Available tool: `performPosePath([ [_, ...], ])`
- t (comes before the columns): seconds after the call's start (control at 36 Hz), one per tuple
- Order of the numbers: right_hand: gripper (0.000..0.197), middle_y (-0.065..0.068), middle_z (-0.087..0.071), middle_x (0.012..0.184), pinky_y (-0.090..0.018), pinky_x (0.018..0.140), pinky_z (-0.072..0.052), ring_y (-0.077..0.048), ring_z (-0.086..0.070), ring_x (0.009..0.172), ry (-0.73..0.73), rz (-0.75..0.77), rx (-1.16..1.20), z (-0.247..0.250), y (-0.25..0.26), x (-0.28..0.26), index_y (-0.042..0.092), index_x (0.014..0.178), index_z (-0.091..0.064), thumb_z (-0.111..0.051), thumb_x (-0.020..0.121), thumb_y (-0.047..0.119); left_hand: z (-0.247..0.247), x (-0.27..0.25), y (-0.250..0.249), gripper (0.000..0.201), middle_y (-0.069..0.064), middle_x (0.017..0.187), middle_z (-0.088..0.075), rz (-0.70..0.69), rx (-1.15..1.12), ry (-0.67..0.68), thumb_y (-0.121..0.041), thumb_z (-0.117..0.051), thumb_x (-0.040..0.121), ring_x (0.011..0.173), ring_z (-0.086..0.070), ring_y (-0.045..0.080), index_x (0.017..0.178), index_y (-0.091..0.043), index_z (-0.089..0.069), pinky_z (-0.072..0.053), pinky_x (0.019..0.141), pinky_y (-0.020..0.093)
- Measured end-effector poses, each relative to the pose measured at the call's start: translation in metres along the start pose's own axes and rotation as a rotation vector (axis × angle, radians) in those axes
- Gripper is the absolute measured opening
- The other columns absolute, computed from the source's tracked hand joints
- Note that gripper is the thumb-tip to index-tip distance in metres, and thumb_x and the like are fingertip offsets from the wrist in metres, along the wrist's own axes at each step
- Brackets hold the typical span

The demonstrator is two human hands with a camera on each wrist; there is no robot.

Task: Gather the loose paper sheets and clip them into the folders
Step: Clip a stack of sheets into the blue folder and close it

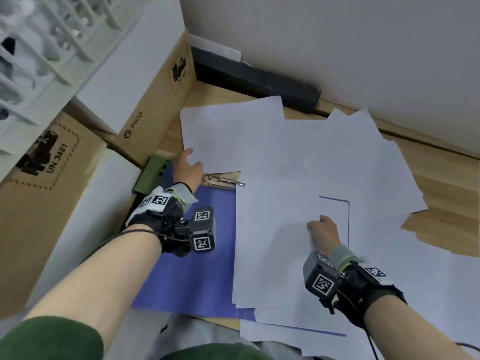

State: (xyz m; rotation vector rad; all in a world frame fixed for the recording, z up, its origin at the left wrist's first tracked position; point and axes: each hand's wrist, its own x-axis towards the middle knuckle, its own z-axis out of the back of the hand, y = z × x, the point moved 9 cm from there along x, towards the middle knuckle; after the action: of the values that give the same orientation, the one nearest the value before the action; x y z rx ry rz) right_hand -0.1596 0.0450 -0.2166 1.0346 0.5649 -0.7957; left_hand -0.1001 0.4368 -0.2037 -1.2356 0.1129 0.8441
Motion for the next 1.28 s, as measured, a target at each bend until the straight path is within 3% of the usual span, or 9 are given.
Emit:
performPosePath([
  [0.14,0.029,-0.002,-0.039,0.069,-0.026,0.051,-0.027,-0.019,-0.034,0.061,-0.028,-0.026,-0.037,-0.004,0.001,0.003,0.017,0.069,-0.038,-0.041,0.088,-0.004,0.014,0.024,0.002,0.037,0.006,0.091,-0.065,0.128,0.164,-0.003,-0.012,-0.038,0.087,0.050,-0.060,0.021,0.122,-0.010,-0.051,-0.045,0.036,0.019],
  [0.25,0.012,-0.003,-0.047,0.091,-0.027,0.066,-0.035,-0.021,-0.039,0.086,-0.055,-0.041,-0.055,-0.004,-0.002,0.010,0.013,0.091,-0.046,-0.045,0.090,0.001,0.018,0.034,-0.007,0.016,0.008,0.075,-0.057,0.161,0.212,0.009,-0.014,-0.043,0.088,0.044,-0.057,0.021,0.097,-0.003,-0.051,-0.035,0.032,0.015],
  [0.39,0.021,-0.010,-0.054,0.096,-0.026,0.056,-0.036,-0.019,-0.048,0.071,-0.093,-0.057,-0.044,-0.007,-0.004,0.012,0.010,0.108,-0.053,-0.045,0.090,0.002,0.011,0.038,0.002,0.012,0.008,0.061,-0.047,0.249,0.162,0.095,-0.018,-0.055,0.089,0.029,-0.042,0.014,0.089,-0.006,-0.053,-0.025,0.030,0.010],
  [0.56,0.021,-0.009,-0.055,0.092,-0.026,0.056,-0.038,-0.023,-0.050,0.076,-0.089,-0.055,-0.029,-0.005,-0.004,0.011,0.009,0.107,-0.055,-0.047,0.089,0.001,-0.027,0.016,-0.011,0.003,0.002,0.069,-0.042,0.182,-0.061,0.322,-0.015,-0.055,0.090,0.031,-0.026,0.007,0.089,-0.014,-0.053,-0.015,0.033,0.012],
  [0.75,0.023,-0.001,-0.044,0.068,-0.024,0.050,-0.030,-0.017,-0.041,0.060,-0.029,-0.020,-0.043,-0.008,-0.002,0.003,0.015,0.074,-0.046,-0.046,0.089,-0.002,-0.037,-0.010,-0.040,0.009,0.006,0.066,-0.054,0.068,-0.407,0.299,-0.005,-0.050,0.089,0.037,-0.046,0.010,0.094,-0.013,-0.052,-0.029,0.036,0.018],
  [0.92,0.010,-0.004,-0.044,0.070,-0.009,0.033,-0.034,-0.015,-0.042,0.058,0.016,0.024,-0.027,-0.012,-0.001,-0.004,0.006,0.091,-0.048,-0.045,0.091,-0.004,-0.031,-0.023,-0.056,0.017,0.007,0.069,-0.063,0.072,-0.744,0.221,-0.002,-0.043,0.094,0.044,-0.059,0.013,0.098,-0.017,-0.049,-0.038,0.042,0.018],
  [1.03,0.025,-0.004,-0.038,0.069,-0.009,0.032,-0.030,-0.016,-0.035,0.056,0.033,0.050,0.021,-0.007,-0.006,-0.009,0.011,0.075,-0.040,-0.039,0.090,-0.009,-0.041,-0.045,-0.035,0.012,0.008,0.092,-0.061,0.120,-0.652,0.295,-0.008,-0.047,0.095,0.058,-0.067,0.017,0.101,-0.017,-0.047,-0.041,0.045,0.018],
  [1.19,0.016,-0.009,-0.048,0.081,-0.011,0.032,-0.039,-0.019,-0.048,0.065,0.083,0.047,0.180,0.010,-0.009,-0.027,0.002,0.099,-0.044,-0.036,0.094,-0.011,-0.077,-0.113,0.028,0.013,0.011,0.086,-0.072,0.340,-0.299,0.534,-0.020,-0.053,0.095,0.053,-0.067,0.013,0.101,-0.008,-0.052,-0.043,0.047,0.016],
  [1.28,0.031,-0.028,-0.054,0.120,-0.025,0.050,-0.048,-0.036,-0.057,0.089,0.083,0.048,0.198,0.016,-0.019,-0.024,-0.007,0.126,-0.043,-0.039,0.095,-0.009,-0.097,-0.159,0.044,0.024,0.005,0.105,-0.070,0.359,-0.136,0.702,-0.024,-0.044,0.099,0.055,-0.065,0.008,0.108,-0.007,-0.059,-0.040,0.052,0.016],
])
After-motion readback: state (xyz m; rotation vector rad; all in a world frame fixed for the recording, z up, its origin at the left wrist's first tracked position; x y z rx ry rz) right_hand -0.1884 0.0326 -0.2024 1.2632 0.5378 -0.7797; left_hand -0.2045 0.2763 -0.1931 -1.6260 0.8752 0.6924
